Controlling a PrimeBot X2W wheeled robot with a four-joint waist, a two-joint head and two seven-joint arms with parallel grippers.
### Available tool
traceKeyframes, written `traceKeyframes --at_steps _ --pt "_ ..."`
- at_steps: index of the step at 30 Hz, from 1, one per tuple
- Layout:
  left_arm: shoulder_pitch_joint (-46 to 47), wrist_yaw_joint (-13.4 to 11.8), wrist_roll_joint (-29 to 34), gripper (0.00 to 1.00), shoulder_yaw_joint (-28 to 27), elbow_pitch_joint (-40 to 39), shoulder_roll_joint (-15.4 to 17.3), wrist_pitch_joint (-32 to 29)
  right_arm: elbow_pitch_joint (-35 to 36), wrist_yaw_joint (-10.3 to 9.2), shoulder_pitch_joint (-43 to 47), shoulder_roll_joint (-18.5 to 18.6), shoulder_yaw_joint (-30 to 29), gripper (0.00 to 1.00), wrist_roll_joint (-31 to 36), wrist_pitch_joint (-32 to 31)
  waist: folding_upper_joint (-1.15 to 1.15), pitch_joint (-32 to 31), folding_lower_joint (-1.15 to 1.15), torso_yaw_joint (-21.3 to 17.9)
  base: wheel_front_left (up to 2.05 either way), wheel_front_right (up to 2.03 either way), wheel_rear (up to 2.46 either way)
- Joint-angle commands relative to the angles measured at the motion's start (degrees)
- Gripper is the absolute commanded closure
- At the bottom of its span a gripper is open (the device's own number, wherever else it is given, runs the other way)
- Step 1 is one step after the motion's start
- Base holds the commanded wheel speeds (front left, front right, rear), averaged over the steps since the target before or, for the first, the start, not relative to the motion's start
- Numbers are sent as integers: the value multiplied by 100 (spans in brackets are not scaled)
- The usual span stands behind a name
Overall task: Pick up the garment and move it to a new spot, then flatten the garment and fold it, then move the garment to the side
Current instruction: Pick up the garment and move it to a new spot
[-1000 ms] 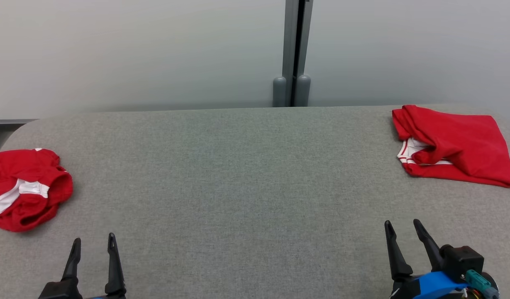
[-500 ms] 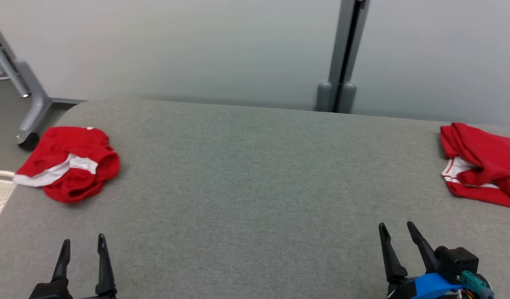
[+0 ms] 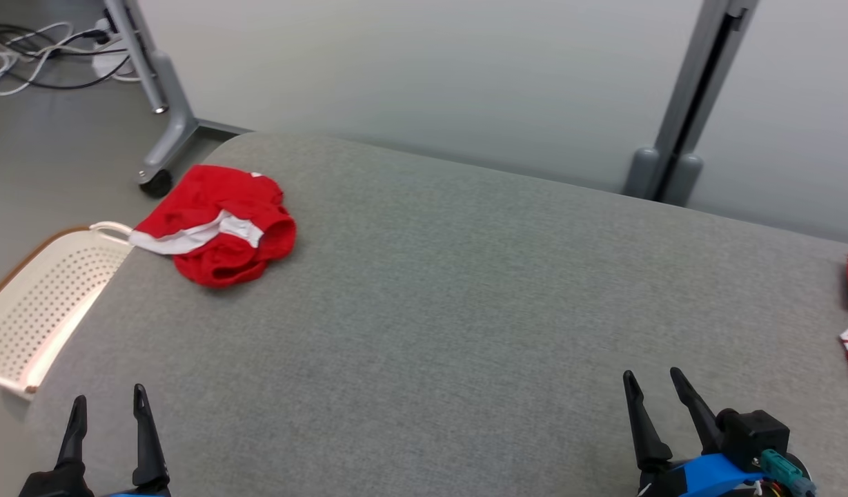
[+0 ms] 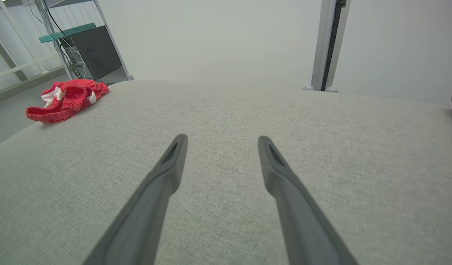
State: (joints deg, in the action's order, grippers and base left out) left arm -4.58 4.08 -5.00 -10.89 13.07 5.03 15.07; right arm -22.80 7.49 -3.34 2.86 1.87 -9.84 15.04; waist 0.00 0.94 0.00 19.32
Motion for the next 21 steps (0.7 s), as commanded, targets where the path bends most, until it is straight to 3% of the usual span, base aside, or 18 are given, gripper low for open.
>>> traceKeyframes --at_steps 1,10,21 --pt "61 7 6 0 -44 -20 13 13 20 1 -25 7 14 0 -5 19 0 76 0 150 0 0 0" --pt "-21 -51 -12 0 -83 -120 -29 14 62 1 -71 8 -13 0 67 19 0 156 0 542 0 0 0" --pt "111 -49 -48 0 -137 -158 -54 13 146 1 -146 9 1 0 140 20 0 298 0 488 0 0 0"
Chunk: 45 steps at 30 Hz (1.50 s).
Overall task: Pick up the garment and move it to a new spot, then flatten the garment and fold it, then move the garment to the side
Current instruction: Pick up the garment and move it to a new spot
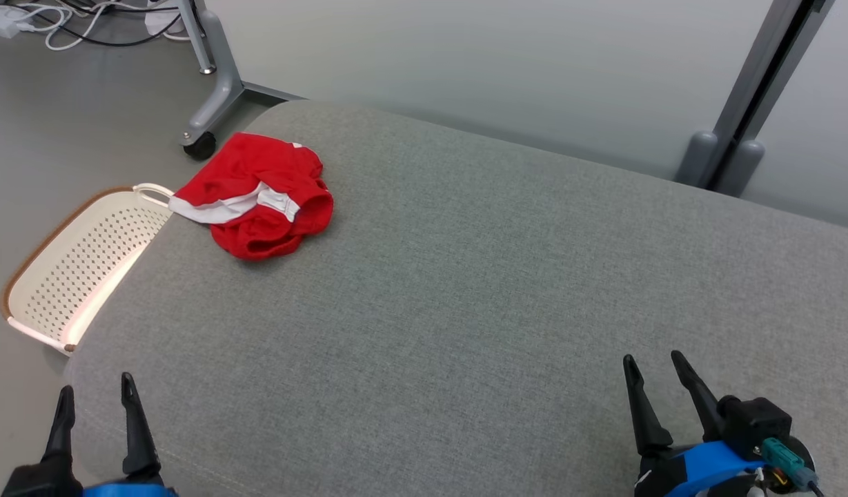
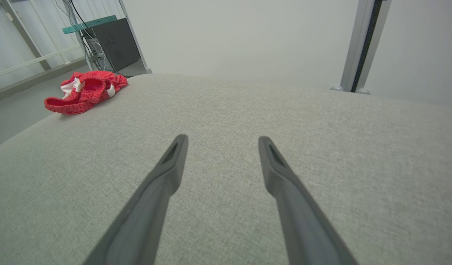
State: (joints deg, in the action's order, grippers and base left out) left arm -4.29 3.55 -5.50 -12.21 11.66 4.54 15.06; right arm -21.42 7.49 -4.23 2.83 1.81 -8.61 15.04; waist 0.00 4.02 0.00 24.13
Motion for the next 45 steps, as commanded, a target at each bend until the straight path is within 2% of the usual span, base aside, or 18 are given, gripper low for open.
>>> traceKeyframes --at_steps 1,4,11,18,23,27,31,35,42,43,44,45 --pt "178 28 -9 0 2 -3 11 15 43 1 -58 12 -9 0 47 20 0 19 0 -12 0 0 0" --pt "537 90 -41 0 38 60 103 15 179 1 -121 13 -59 0 178 20 0 164 0 -106 0 0 0" --pt "1942 202 -167 0 -58 495 585 15 588 1 -387 163 -41 0 414 -73 0 739 0 -591 0 0 0" --pt "3418 237 -340 0 -275 1097 1208 14 1394 1 -634 411 -52 0 533 -284 0 1589 0 -1306 0 0 0" --pt "4305 300 -543 0 -368 1893 1683 -133 2019 1 -665 484 -168 0 589 -468 0 2114 0 -1697 0 0 0" --pt "4804 347 -555 0 -223 2536 2044 -499 2379 1 -707 528 -281 0 615 -576 0 2444 0 -1890 0 0 0" --pt "5165 366 -665 0 -55 3260 2242 -1086 2613 1 -682 553 -343 0 620 -631 0 2654 0 -1995 0 0 0" --pt "5469 399 -880 0 147 4141 2279 -2125 2747 1 -660 600 -425 0 613 -682 0 2779 0 -2021 0 0 0" --pt "5659 408 -1401 0 494 4933 2202 -3207 2788 1 -704 564 -442 0 637 -703 0 2815 0 -2002 0 0 0" --pt "5643 408 -1478 84 571 4961 2183 -3296 2773 1 -718 548 -424 0 645 -703 0 2805 0 -2001 0 0 0" --pt "5605 408 -1566 100 670 4978 2160 -3392 2751 1 -732 540 -403 0 637 -697 0 2789 0 -2004 0 0 0" --pt "5563 409 -1652 100 744 4985 2166 -3441 2728 1 -741 539 -391 0 631 -690 0 2769 0 -2004 0 0 0"
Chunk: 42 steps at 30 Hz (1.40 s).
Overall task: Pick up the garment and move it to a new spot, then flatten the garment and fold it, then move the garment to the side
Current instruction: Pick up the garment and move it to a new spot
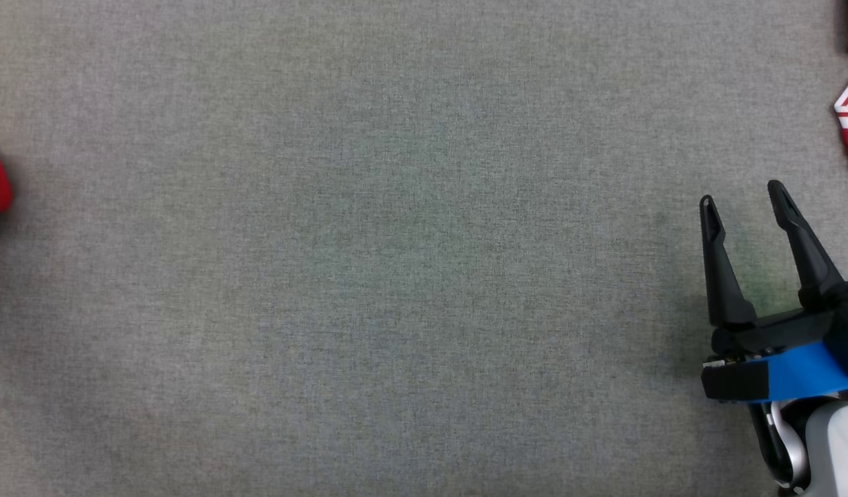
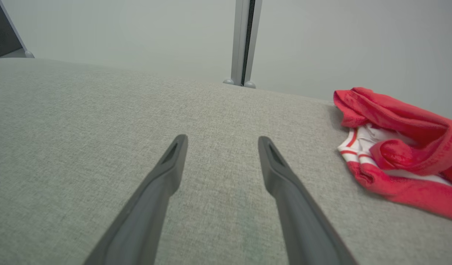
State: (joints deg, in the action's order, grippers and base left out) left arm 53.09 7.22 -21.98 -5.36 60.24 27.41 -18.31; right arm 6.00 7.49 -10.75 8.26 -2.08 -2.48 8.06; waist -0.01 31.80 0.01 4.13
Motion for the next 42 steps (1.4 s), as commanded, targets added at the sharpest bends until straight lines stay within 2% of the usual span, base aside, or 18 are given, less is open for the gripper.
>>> traceKeyframes --at_steps 1,8,14,19,28,33,42 --pt "-196 42 -91 100 92 68 -87 -20 -40 1 -93 -6 10 0 12 17 1 -30 -1 -2 0 0 0" --pt "-131 28 -274 100 498 -372 256 966 -330 1 -105 -63 78 0 -81 150 1 -338 -1 -45 0 0 0" --pt "155 28 -341 100 903 -899 319 1884 -775 1 -96 -201 194 0 -171 350 1 -824 -1 -162 0 0 0" --pt "420 29 -319 100 1315 -1593 221 2281 -1183 1 -36 -335 255 0 -255 519 1 -1265 -1 -385 0 0 0" --pt "797 26 -184 100 1937 -3162 -140 2009 -1619 1 30 -486 299 0 -381 670 1 -1658 -1 -972 0 0 0" --pt "882 -22 -116 100 2373 -4086 -557 1612 -1818 1 -42 -523 368 0 -512 709 1 -1735 -1 -1422 0 0 0" --pt "284 -58 -95 100 3119 -4621 -1137 1270 -1836 1 25 -536 433 0 -853 720 1 -1762 -1 -1957 0 0 0"
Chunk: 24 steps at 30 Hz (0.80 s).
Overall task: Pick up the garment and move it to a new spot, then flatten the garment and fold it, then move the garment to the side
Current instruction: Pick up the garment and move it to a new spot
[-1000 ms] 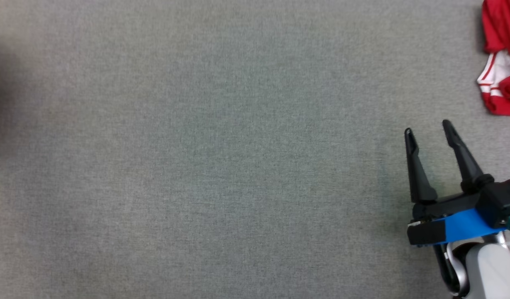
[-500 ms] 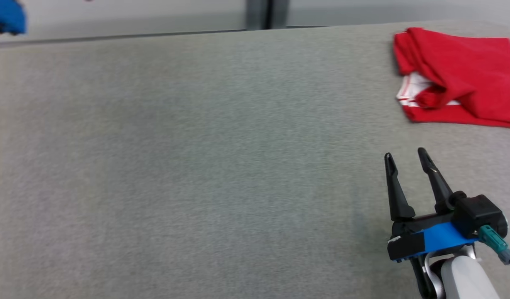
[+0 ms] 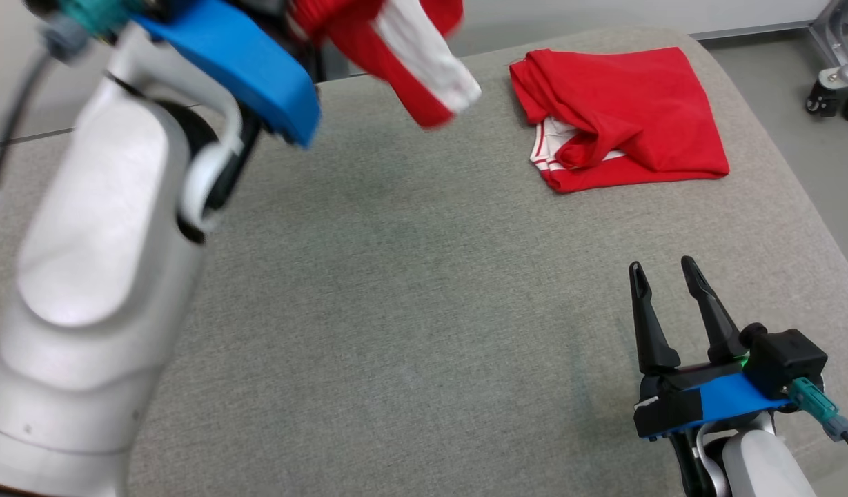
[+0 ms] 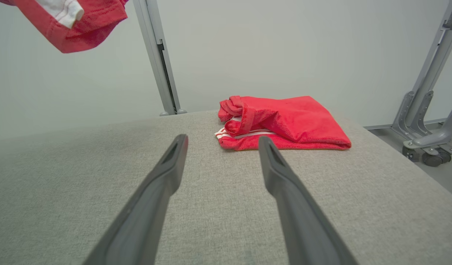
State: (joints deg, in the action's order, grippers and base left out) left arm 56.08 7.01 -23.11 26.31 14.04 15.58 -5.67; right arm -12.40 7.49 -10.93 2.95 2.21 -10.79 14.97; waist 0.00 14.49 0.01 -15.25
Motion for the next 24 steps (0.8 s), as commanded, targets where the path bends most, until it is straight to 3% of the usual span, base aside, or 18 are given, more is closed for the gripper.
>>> traceKeyframes --at_steps 1,6,15,16,17,18,24 --pt "-152 -53 29 100 11 -13 9 26 6 1 45 -6 17 0 -51 28 0 -33 -1 -49 0 0 0" --pt "-1097 -157 -107 100 250 87 -149 185 13 1 67 -5 60 0 -138 29 0 -41 -1 -140 0 0 0" --pt "-2697 -214 -180 100 742 1000 -317 679 -51 1 49 -4 83 0 -159 30 0 -35 -1 -119 0 0 0" --pt "-2779 -207 -160 95 785 1098 -337 735 -63 1 54 -5 80 0 -147 30 0 -41 -1 -101 0 0 0" --pt "-2841 -207 -141 32 841 1190 -372 796 -73 1 63 -4 84 0 -132 30 0 -53 -1 -76 0 0 0" --pt "-2884 -210 -128 0 879 1280 -404 859 -84 1 74 -5 75 0 -122 30 0 -69 -1 -44 0 0 0" --pt "-2888 -307 -90 0 805 1471 -510 1554 -187 1 173 -3 64 0 -78 29 0 -260 -1 180 0 0 0"
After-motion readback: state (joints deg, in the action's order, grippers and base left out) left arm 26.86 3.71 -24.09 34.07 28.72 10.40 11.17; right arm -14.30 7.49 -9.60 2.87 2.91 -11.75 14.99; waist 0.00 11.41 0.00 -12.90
